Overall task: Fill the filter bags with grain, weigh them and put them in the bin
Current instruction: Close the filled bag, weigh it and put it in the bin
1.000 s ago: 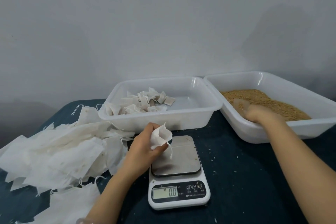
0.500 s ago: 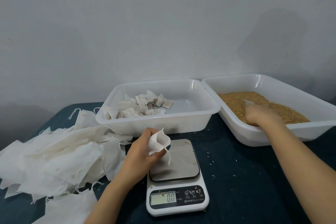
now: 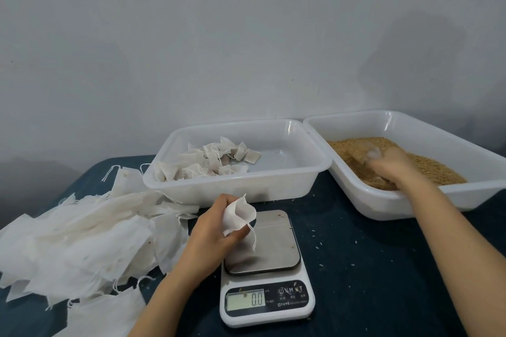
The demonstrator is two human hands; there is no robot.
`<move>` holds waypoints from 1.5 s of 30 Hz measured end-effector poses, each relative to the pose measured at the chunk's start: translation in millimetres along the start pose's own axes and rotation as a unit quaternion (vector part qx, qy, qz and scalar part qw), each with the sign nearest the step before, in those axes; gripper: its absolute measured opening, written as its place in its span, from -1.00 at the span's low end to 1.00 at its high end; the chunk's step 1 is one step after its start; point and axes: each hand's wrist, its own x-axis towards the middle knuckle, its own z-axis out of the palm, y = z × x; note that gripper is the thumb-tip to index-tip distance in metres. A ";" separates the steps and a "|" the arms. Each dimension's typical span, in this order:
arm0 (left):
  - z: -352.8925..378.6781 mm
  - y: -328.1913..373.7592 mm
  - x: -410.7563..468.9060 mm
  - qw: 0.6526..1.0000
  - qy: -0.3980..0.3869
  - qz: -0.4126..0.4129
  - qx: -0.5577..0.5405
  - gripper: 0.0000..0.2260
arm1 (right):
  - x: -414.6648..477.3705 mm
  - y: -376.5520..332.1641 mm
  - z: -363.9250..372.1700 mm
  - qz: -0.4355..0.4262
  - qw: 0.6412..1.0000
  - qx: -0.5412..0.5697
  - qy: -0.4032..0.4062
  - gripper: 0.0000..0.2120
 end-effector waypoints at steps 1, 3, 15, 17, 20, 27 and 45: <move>0.0 -0.7 0.1 1.000 -0.002 -0.001 -0.003 -0.73 | 0.0 0.7 -1.1 0.010 1.000 0.019 -0.001 -0.68; 0.3 -1.8 0.4 1.000 -0.007 -0.002 -0.007 -0.74 | -0.8 1.2 -3.8 0.023 0.997 0.078 -0.009 -0.65; -1.7 -0.6 0.7 1.000 0.012 -0.013 -0.020 -0.75 | -36.1 -6.3 -20.5 -0.137 0.967 0.212 0.034 -0.93; -2.8 0.4 1.2 0.999 0.020 -0.021 -0.017 -0.73 | -44.4 -7.4 -25.6 -0.148 0.963 0.222 0.026 -0.94; -6.0 -0.3 2.9 0.999 0.030 -0.031 -0.001 -0.77 | -58.8 -11.0 -29.7 -0.177 0.955 0.239 -0.012 -0.92; -18.5 -10.7 4.2 0.997 0.040 -0.057 0.042 -0.82 | -87.5 -24.3 -25.5 -0.270 0.896 0.292 -0.196 -0.71; -18.0 -6.9 1.2 0.994 -0.027 0.007 0.108 -0.70 | -99.8 -68.5 -46.1 -0.352 0.877 0.102 -0.312 -0.77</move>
